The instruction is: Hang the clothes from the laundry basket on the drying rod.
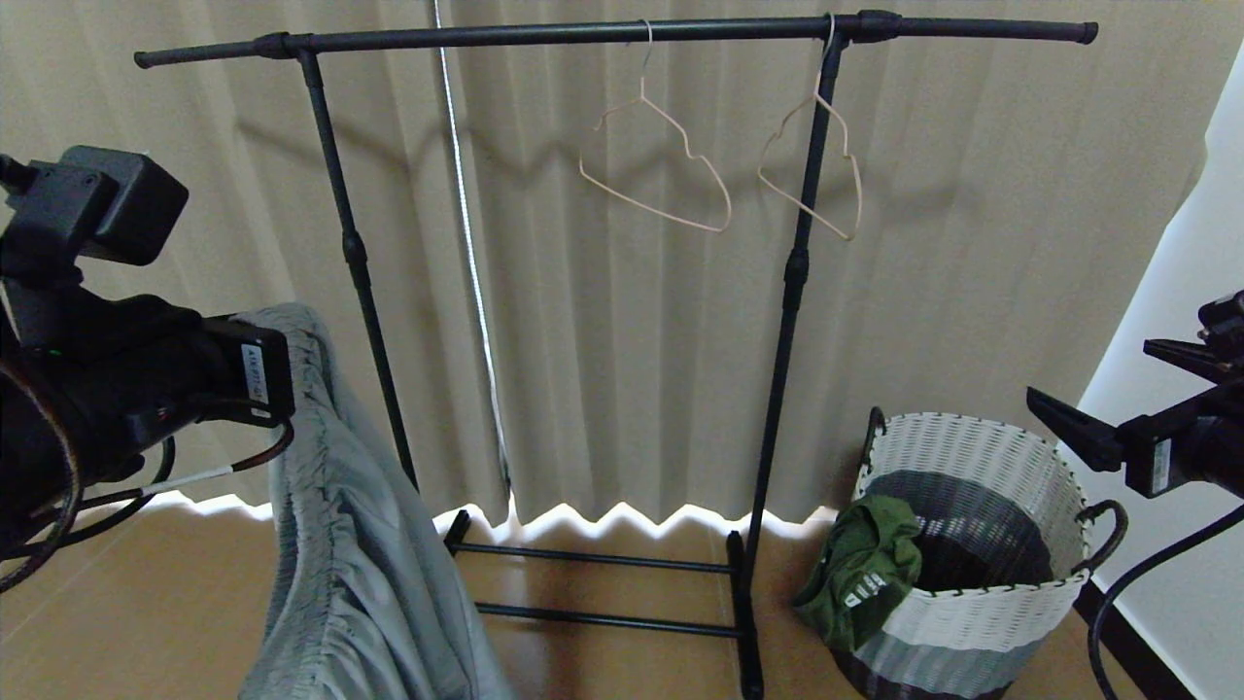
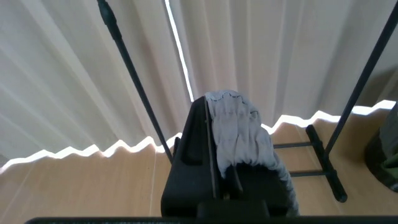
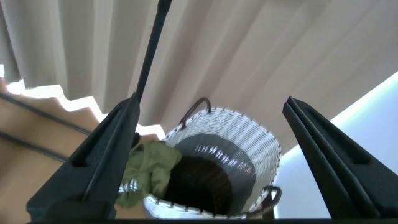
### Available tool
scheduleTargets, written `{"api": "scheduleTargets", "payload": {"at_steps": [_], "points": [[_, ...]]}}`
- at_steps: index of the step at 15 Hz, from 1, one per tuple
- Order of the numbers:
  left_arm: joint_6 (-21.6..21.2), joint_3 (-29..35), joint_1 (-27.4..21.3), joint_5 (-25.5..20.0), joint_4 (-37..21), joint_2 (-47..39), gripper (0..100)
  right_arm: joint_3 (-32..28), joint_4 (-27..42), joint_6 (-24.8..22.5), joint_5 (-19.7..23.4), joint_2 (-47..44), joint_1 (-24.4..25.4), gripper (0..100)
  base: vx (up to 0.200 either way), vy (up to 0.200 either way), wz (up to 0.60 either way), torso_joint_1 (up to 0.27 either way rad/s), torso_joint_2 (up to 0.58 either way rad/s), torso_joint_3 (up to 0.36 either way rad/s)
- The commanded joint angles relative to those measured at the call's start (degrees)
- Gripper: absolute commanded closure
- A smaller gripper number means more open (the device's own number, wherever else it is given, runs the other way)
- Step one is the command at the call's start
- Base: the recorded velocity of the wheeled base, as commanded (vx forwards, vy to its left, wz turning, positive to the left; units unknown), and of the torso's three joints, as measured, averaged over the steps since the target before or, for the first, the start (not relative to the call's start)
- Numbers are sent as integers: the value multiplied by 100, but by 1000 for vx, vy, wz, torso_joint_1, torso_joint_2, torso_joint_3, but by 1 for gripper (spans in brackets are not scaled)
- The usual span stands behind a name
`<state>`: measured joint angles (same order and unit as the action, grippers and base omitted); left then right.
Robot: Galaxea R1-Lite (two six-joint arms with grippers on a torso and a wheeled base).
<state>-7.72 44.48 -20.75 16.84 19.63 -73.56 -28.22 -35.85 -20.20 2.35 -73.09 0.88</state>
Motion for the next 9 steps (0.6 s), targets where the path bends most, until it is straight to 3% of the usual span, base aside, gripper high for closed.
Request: {"api": "scheduleTargets", "payload": {"at_steps": [1,5,9], "points": [[-2,-54,1,4,6,70,100,133,-106,-37,2,-82,-9,0,0,0,0,0,0,0],[-2,-27,1,4,6,35,100,361,-387,-371,-16,-47,-26,0,0,0,0,0,0,0],[-2,-54,9,4,6,87,100,475,-862,-388,-16,-73,-26,0,0,0,0,0,0,0]]}}
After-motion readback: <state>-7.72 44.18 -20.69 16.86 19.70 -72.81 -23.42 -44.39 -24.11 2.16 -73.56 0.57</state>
